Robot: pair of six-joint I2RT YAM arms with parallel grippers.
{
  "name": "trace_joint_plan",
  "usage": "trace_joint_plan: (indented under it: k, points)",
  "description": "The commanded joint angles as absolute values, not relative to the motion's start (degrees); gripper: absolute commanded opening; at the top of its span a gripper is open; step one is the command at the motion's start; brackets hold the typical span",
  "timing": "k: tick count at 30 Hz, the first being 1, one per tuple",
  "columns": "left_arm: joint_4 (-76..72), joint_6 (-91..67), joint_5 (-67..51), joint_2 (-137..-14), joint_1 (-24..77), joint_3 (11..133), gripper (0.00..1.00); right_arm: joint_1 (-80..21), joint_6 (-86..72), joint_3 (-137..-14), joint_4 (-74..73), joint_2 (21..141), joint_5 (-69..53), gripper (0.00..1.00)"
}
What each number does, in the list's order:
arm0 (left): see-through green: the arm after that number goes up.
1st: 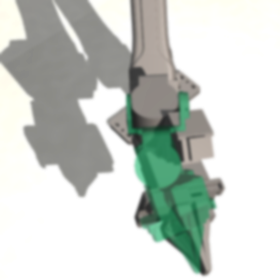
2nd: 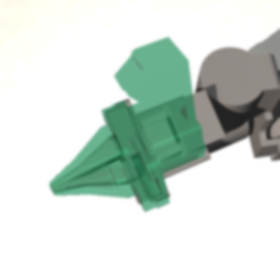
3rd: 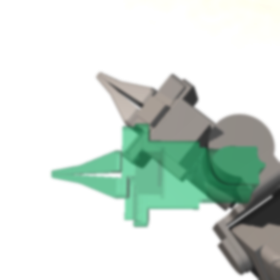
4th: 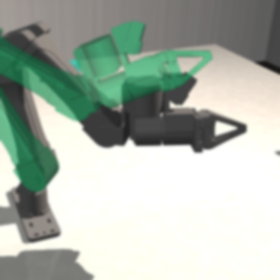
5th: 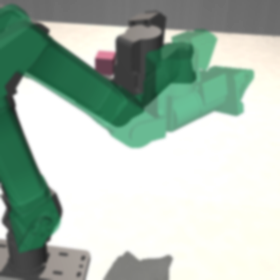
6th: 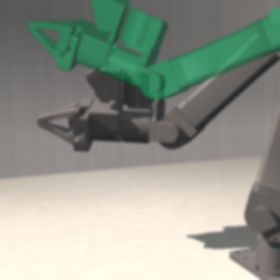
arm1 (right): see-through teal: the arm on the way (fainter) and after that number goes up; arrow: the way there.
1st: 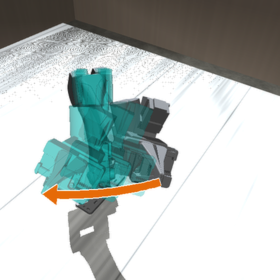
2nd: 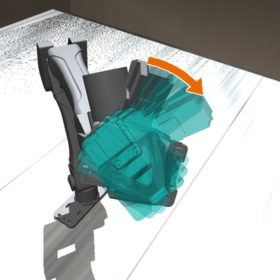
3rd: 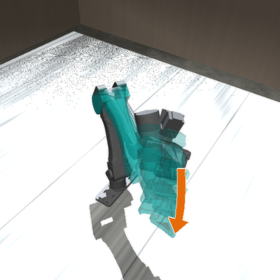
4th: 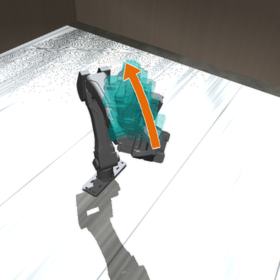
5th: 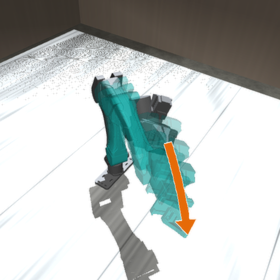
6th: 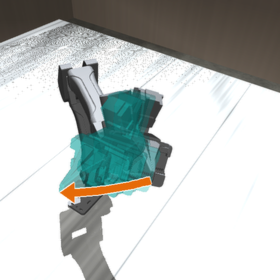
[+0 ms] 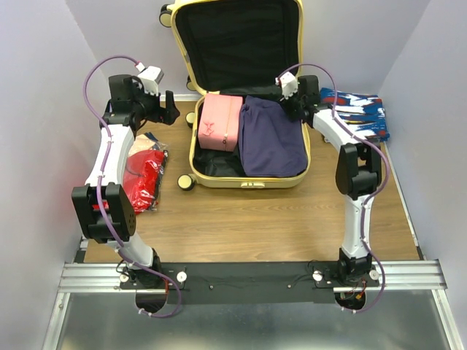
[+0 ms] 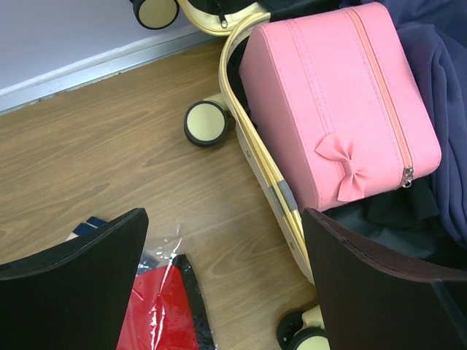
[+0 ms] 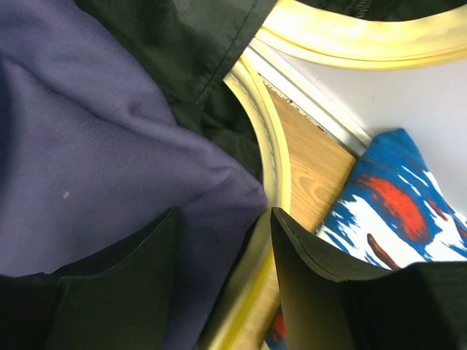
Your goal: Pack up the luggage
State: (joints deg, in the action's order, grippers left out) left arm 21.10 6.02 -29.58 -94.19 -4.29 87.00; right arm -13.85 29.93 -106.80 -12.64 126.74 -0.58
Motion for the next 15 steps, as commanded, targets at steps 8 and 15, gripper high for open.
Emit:
trace_joint_plan:
  k: [8, 15]
  points:
    - [20.48, 5.98, -30.76, -92.46, -4.83, 87.98, 0.96, -13.01, 23.04, -107.4, -17.31, 110.92, -5.01, 0.79]
    - [19.6, 4.48, -30.85, -92.28, -4.75, 87.45, 0.96, -3.44, 16.27, -108.54, -19.15, 113.28, -3.08, 0.81]
